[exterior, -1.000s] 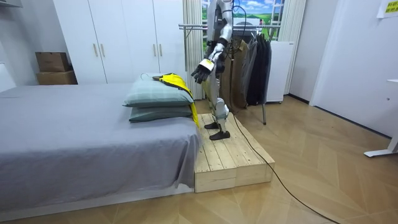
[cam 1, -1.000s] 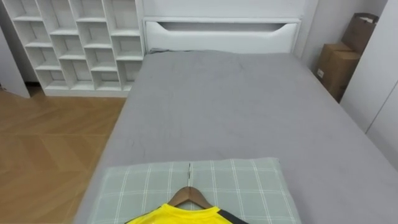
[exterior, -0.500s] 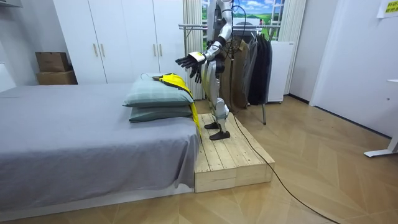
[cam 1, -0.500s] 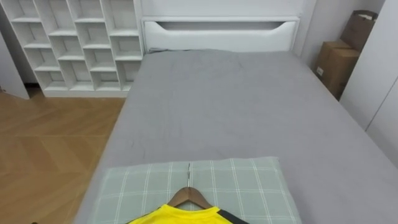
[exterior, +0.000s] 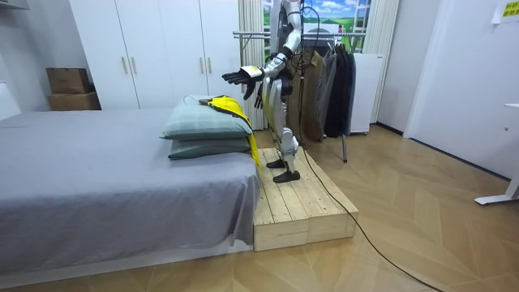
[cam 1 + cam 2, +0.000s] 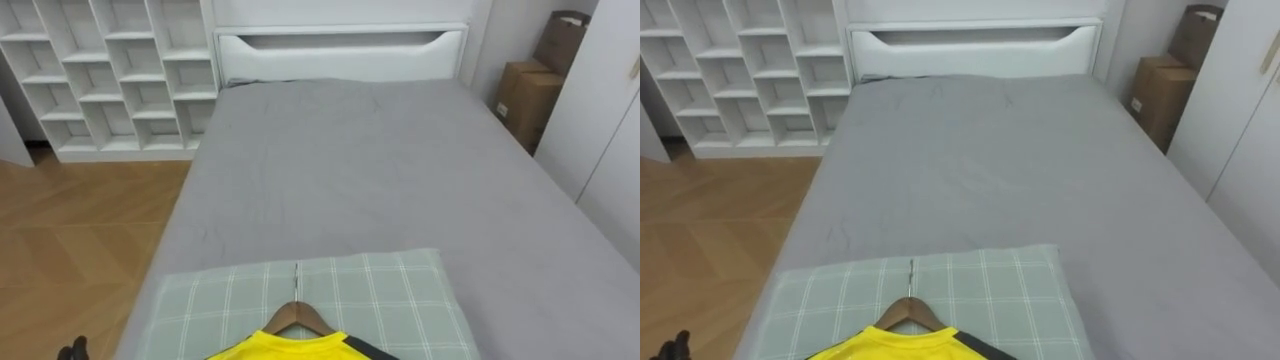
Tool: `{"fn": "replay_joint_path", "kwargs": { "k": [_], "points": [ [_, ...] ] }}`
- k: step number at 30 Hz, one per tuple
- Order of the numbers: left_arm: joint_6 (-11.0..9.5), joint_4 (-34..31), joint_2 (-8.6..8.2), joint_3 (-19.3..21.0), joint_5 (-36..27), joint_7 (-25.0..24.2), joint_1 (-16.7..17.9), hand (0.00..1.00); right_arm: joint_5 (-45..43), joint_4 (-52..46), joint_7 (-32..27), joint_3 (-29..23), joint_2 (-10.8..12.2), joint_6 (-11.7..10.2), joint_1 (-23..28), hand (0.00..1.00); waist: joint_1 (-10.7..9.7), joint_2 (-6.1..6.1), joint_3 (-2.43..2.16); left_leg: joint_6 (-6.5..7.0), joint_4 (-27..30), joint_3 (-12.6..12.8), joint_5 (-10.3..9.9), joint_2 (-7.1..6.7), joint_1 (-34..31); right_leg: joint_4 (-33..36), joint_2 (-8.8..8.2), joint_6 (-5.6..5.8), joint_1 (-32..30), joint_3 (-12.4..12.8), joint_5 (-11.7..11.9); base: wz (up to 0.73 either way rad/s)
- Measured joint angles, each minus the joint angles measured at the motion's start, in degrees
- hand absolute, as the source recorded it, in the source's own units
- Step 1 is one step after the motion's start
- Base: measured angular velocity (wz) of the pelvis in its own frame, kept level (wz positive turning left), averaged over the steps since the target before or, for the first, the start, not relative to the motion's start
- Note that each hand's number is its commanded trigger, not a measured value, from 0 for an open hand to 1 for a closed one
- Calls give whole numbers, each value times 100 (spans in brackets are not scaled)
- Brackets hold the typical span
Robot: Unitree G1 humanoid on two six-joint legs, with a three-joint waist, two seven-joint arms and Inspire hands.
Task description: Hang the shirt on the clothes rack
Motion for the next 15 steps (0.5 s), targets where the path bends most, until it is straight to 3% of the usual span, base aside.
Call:
{"fn": "replay_joint_path", "kwargs": {
  "k": [15],
  "points": [
    [2, 0, 0, -182, 14, -86, -123, 0, 5, 34, 3, 3, -15, -10, -5, 0, -112, 49, 5, -1, -39, 110, 0, 17, 0, 30, 17, -6, -83, 142, 4, -3]
  ]
}}
